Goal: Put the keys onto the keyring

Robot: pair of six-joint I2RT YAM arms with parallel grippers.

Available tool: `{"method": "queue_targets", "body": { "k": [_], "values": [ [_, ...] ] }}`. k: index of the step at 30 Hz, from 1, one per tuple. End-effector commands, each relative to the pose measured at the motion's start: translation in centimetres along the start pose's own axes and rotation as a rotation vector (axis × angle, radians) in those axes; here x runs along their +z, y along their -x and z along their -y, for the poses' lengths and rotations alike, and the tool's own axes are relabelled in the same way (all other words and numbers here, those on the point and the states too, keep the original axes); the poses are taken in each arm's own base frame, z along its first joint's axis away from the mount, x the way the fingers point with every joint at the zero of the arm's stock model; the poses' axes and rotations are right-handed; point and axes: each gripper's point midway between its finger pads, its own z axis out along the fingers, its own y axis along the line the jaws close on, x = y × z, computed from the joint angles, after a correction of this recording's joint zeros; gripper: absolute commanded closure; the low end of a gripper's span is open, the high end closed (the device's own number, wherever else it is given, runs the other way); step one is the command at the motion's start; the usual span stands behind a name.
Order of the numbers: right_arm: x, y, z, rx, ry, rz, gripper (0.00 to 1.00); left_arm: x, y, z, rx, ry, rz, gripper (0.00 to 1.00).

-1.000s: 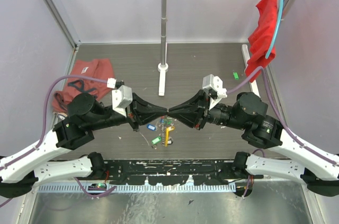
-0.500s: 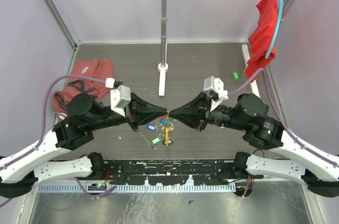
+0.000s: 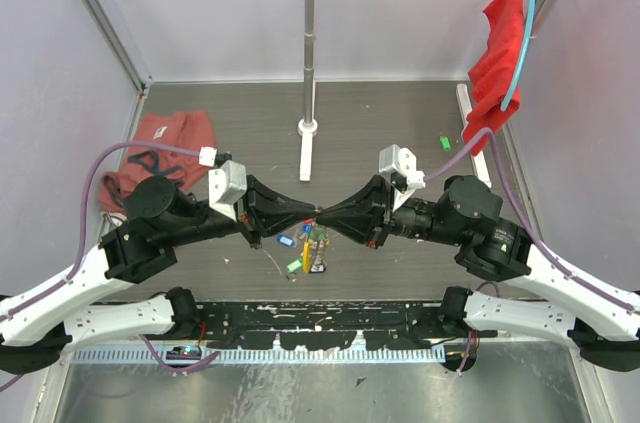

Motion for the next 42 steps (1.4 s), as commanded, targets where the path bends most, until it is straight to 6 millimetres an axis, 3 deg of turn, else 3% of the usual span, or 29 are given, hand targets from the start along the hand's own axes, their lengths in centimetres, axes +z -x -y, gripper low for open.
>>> {"method": "queue_targets", "body": {
  "k": [1,6,12,16,23,28,42],
  "values": [
    [0.4,1.3,-0.8,-0.011,0.044,0.041,0.87,-0.2,2.9,0.6,0.023,-0.020,0.090,1.00],
    [0.3,1.5,-0.9,-0.015,0.048,0.045,0.98,-0.2,2.8,0.5,0.024,-0.018,0.089,1.00],
    [-0.3,1.8,-0.7,-0.037,0.024,0.023,0.99,-0.3,2.8,0.5,0.024,-0.012,0.084,1.00],
    [-1.2,1.8,-0.4,-0.100,0.001,-0.084,0.99,-0.7,2.5,0.6,0.035,-0.013,0.045,0.82],
    [-2.5,-0.4,0.7,-0.149,-0.041,-0.374,0.99,-1.5,1.7,0.0,0.063,0.019,-0.025,0.53],
    [-3.2,-2.4,1.3,-0.138,-0.054,-0.549,0.99,-1.2,0.5,-0.4,0.074,0.032,-0.081,0.47],
    [-2.4,-2.9,1.8,-0.176,-0.027,-0.639,0.99,-0.1,-2.0,-0.3,0.064,-0.013,-0.158,0.32]
  ]
}}
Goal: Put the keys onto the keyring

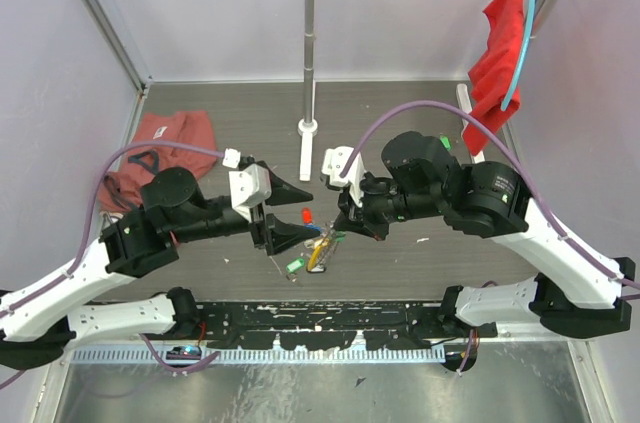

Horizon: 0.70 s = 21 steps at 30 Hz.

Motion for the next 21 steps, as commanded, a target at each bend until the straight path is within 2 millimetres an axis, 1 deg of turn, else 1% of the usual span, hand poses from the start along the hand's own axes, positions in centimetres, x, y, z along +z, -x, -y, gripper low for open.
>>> {"method": "queue_targets", "body": {
  "k": [1,2,6,9,13,21],
  "values": [
    [-1.2,1.9,-0.4,-0.057,0.016,0.068,0.99,0.1,0.7,0.6,0.012,-0.038,0.013,0.33],
    [-1.2,2.0,-0.6,-0.061,0.027,0.070,0.99,0.2,0.6,0.7,0.013,-0.043,0.009,0.35],
    [-1.2,2.3,-1.6,-0.082,0.086,0.091,0.99,0.6,0.3,1.1,0.015,-0.074,-0.009,0.50],
    [-1.2,2.4,-2.2,-0.097,0.123,0.102,0.99,0.9,0.3,1.7,0.012,-0.116,-0.021,0.59],
    [-1.2,2.3,-2.3,-0.103,0.130,0.108,0.99,1.4,0.0,2.3,0.003,-0.162,-0.043,0.63],
    [-1.6,2.5,-2.6,-0.111,0.135,0.130,0.99,1.6,-0.4,2.6,-0.007,-0.185,-0.065,0.69]
  ]
}}
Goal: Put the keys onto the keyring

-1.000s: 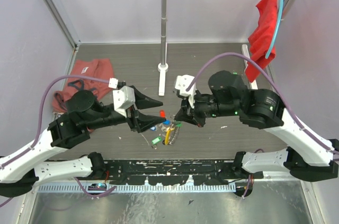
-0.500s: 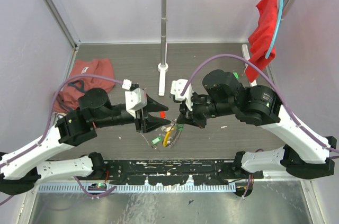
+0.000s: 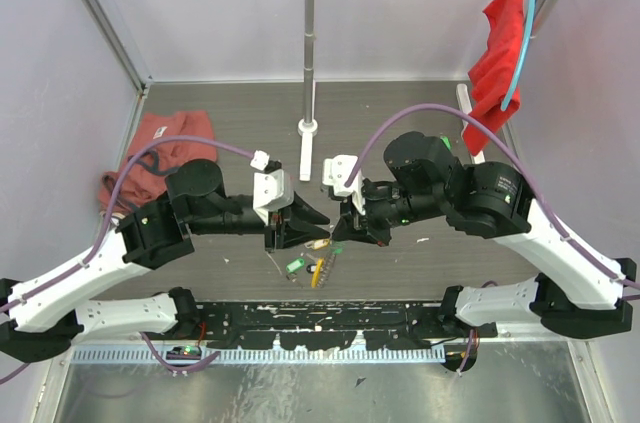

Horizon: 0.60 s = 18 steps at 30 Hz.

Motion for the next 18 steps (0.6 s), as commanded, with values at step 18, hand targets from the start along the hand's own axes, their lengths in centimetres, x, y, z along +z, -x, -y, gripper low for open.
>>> {"method": "queue_targets", "body": {
  "k": [18],
  "values": [
    [-0.88,2.18,-0.69,-0.059,0.018,0.113,0.99,0.09,1.23,0.78,0.008,-0.049,0.003,0.99]
  ]
}}
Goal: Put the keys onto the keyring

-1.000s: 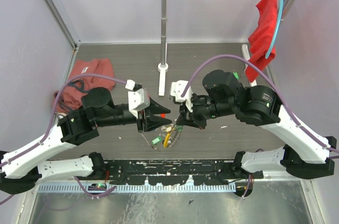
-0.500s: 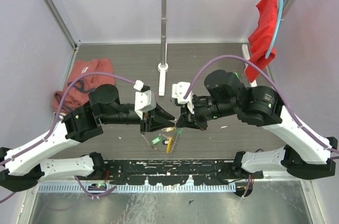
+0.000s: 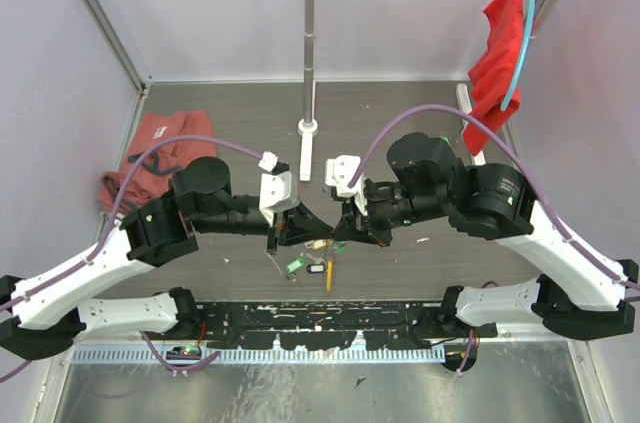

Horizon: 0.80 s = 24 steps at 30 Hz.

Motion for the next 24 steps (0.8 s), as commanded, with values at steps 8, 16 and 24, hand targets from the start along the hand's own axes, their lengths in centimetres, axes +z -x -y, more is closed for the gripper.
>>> {"method": "queue_targets", "body": {
  "k": [8,16,24],
  "values": [
    [-1.9,3.5,0.0,-0.062,-0.048,0.188,0.99,-0.9,2.1,0.0,0.022,0.028,0.059,1.00],
    [-3.8,4.8,1.4,-0.036,-0.177,0.315,0.61,-1.5,2.5,-0.8,0.010,0.095,0.102,1.00],
    [-7.8,6.8,1.9,0.126,-0.292,0.655,0.57,-3.4,5.3,-1.4,0.001,0.178,0.304,1.00]
  ]
}}
